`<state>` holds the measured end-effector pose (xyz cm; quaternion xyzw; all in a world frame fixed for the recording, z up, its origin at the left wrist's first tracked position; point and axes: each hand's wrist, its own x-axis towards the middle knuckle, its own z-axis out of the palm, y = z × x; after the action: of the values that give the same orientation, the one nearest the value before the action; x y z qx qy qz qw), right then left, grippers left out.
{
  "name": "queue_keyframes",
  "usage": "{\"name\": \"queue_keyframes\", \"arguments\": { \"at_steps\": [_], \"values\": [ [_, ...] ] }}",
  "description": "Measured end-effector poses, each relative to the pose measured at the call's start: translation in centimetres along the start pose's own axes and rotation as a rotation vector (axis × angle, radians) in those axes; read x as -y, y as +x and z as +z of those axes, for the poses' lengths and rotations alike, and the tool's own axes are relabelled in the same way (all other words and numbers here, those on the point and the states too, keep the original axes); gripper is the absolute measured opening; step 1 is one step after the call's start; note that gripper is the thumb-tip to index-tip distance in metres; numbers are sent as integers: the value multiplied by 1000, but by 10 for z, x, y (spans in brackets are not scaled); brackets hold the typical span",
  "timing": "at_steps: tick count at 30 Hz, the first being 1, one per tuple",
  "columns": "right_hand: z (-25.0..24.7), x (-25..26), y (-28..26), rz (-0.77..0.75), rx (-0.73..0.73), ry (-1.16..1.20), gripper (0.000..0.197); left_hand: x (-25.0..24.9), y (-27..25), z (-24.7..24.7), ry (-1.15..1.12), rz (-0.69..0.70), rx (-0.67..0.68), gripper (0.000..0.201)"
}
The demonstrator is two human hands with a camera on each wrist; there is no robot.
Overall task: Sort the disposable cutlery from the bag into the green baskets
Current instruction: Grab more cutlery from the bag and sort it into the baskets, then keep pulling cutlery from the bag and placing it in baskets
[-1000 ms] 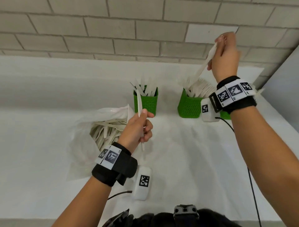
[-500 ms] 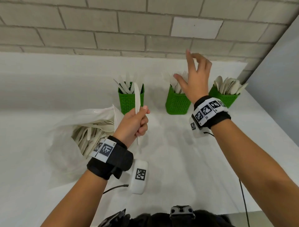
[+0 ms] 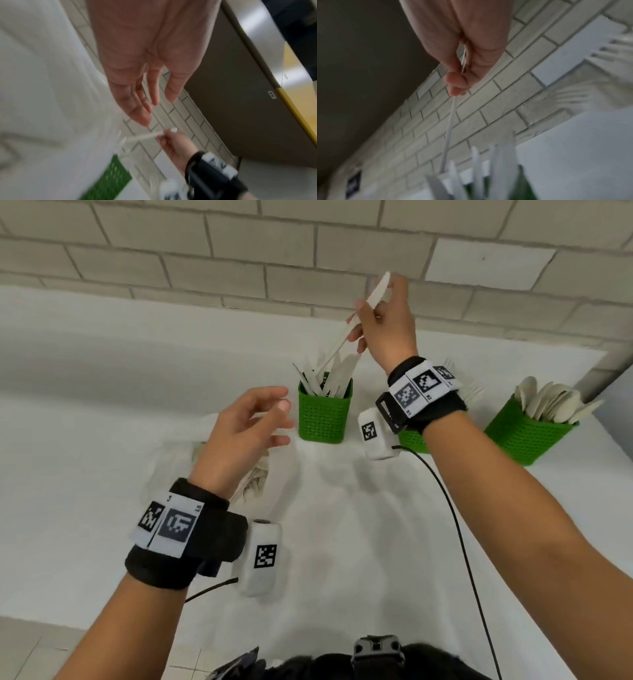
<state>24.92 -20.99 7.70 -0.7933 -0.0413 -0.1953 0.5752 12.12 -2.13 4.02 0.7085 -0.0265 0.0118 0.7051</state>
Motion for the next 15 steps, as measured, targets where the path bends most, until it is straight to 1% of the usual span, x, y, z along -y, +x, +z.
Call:
{"name": "queue_keyframes", "arguments": {
  "at_steps": [2,4,6,8,9,10,11,13,14,15],
  "values": [
    [7,-13,2,-14,8,-146,43,-10,-7,-21,76,30,-44,15],
    [14,-30,-3,9,95,-327,50,-16,-11,-44,179,10,-60,20],
    [20,-46,-8,24,201,-505,45,-18,-15,-63,260,-28,-65,23],
    [22,-54,-10,39,306,-684,37,-17,-18,-76,273,-43,-91,26],
    [21,-55,-11,52,335,-749,37,-16,-18,-78,273,-50,-93,27],
    [22,-56,-11,70,345,-773,41,-16,-18,-80,285,-66,-76,27],
    [22,-55,-13,89,341,-756,49,-14,-17,-80,311,-95,-36,27],
    [20,-49,-16,108,310,-676,68,-9,-14,-76,420,-167,89,26],
    [19,-44,-18,107,288,-646,71,-6,-12,-74,505,-194,152,24],
    [19,-37,-20,88,265,-631,68,-3,-10,-72,601,-216,202,21]
  ]
}}
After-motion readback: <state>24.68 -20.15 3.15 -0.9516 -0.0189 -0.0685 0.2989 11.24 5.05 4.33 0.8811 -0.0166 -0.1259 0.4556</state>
